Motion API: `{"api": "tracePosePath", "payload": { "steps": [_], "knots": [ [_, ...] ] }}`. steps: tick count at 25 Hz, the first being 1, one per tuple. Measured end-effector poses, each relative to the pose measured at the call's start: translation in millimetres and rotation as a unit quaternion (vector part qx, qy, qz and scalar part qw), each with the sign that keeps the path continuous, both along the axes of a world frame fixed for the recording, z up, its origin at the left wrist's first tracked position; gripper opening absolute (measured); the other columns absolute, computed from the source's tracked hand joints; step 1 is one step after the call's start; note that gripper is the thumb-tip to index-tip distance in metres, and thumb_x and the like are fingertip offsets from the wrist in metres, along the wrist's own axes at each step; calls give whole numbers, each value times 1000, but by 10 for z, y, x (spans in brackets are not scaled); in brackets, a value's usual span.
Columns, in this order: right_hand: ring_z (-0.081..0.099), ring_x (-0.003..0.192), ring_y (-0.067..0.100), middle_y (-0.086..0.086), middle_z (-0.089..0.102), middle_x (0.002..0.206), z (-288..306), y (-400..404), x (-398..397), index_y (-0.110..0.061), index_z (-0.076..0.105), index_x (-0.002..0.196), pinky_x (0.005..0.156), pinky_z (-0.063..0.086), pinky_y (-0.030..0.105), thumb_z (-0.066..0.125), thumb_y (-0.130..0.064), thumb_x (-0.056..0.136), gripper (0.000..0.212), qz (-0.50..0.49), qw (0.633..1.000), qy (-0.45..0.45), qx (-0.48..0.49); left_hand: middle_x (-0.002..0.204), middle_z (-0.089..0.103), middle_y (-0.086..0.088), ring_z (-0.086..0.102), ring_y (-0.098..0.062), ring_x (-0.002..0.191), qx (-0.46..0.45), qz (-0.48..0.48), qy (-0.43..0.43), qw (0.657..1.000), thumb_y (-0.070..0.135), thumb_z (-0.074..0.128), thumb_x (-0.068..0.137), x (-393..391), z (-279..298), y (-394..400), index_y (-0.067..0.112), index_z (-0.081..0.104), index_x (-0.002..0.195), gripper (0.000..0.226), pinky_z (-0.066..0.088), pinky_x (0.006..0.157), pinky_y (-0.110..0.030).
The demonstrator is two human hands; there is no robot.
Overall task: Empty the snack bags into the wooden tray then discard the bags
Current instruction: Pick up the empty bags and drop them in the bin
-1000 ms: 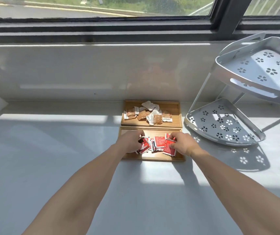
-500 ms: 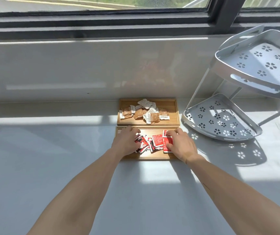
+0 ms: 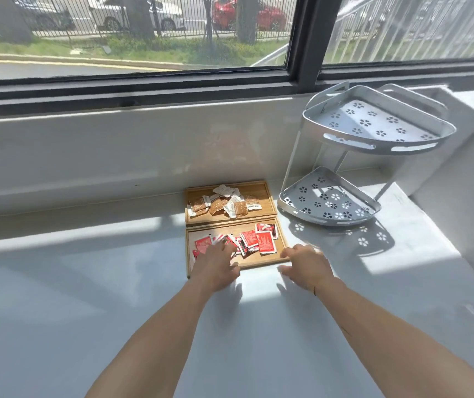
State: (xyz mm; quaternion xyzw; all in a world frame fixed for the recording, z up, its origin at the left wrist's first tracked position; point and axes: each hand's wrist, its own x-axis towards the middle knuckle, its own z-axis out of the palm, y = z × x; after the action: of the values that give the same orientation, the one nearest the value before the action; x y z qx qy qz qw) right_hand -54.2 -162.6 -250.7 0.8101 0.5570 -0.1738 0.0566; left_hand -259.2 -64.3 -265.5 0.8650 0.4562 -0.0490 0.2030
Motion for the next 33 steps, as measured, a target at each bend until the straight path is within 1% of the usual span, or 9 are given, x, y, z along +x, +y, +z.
{"api": "tracePosePath", "payload": {
  "steps": [4, 9, 12, 19, 21, 24, 27, 30, 33],
  "knots": [
    [47, 125, 23, -1, 56, 131, 7, -567, -22, -31, 55, 128, 99, 39, 39, 48, -51, 92, 42, -44, 998, 10, -44, 128, 55, -2, 54, -24, 115, -47, -65, 9, 997, 49, 49, 88, 104, -55, -333, 26, 51, 130, 48, 50, 91, -41],
    [46, 127, 22, -1, 55, 132, 40, -1447, 197, -30, 55, 128, 99, 38, 38, 45, -48, 93, 41, -150, 986, 29, -58, 131, 55, -1, 50, -22, 124, -105, -181, 64, 976, 53, 51, 85, 583, -34, -704, 29, 52, 130, 52, 44, 99, -39],
    [48, 126, 20, -2, 58, 131, 98, -1976, 431, -29, 56, 128, 98, 39, 36, 46, -47, 93, 40, -216, 974, 41, -56, 132, 54, 1, 50, -20, 124, -114, -231, 67, 964, 54, 53, 85, 989, 20, -985, 30, 53, 130, 51, 43, 100, -39],
    [60, 112, 18, -4, 63, 125, 200, -3247, 1082, -29, 60, 122, 90, 48, 33, 49, -48, 91, 38, -355, 932, 71, -36, 129, 55, 1, 50, -20, 123, -112, -325, 69, 937, 52, 53, 86, 2027, 63, -1780, 28, 54, 128, 48, 44, 100, -39],
    [61, 108, 20, -2, 65, 121, 204, -3565, 1284, -29, 63, 116, 89, 50, 33, 50, -47, 90, 34, -388, 918, 82, -26, 126, 56, 1, 50, -19, 122, -110, -328, 70, 935, 53, 54, 85, 2283, 59, -1976, 29, 55, 126, 46, 45, 99, -39],
    [64, 98, 22, -1, 69, 107, 144, -3982, 1628, -25, 67, 97, 83, 52, 35, 52, -49, 87, 29, -435, 895, 95, 5, 124, 57, 2, 51, -18, 121, -94, -324, 68, 939, 52, 56, 85, 2645, 38, -2262, 30, 57, 123, 45, 46, 96, -37],
    [64, 96, 22, -2, 69, 103, 93, -4235, 1887, -25, 65, 91, 77, 47, 32, 51, -49, 88, 28, -467, 881, 73, 11, 124, 57, 2, 53, -19, 118, -78, -306, 55, 947, 52, 57, 84, 2901, 28, -2445, 30, 54, 125, 46, 48, 94, -38],
    [63, 105, 25, 2, 67, 114, 7, -4343, 2116, -23, 60, 103, 84, 47, 35, 50, -50, 91, 31, -472, 880, 41, 20, 132, 50, 0, 49, -20, 122, -49, -273, 44, 960, 48, 60, 83, 3087, 7, -2543, 29, 47, 134, 55, 48, 92, -39],
    [60, 115, 27, 5, 62, 126, -71, -4305, 2291, -20, 50, 125, 91, 49, 39, 51, -54, 89, 50, -490, 869, 70, 19, 141, 41, -4, 41, -25, 129, -41, -233, 55, 970, 46, 63, 82, 3213, -41, -2565, 27, 36, 143, 69, 46, 94, -42]
  ]
}}
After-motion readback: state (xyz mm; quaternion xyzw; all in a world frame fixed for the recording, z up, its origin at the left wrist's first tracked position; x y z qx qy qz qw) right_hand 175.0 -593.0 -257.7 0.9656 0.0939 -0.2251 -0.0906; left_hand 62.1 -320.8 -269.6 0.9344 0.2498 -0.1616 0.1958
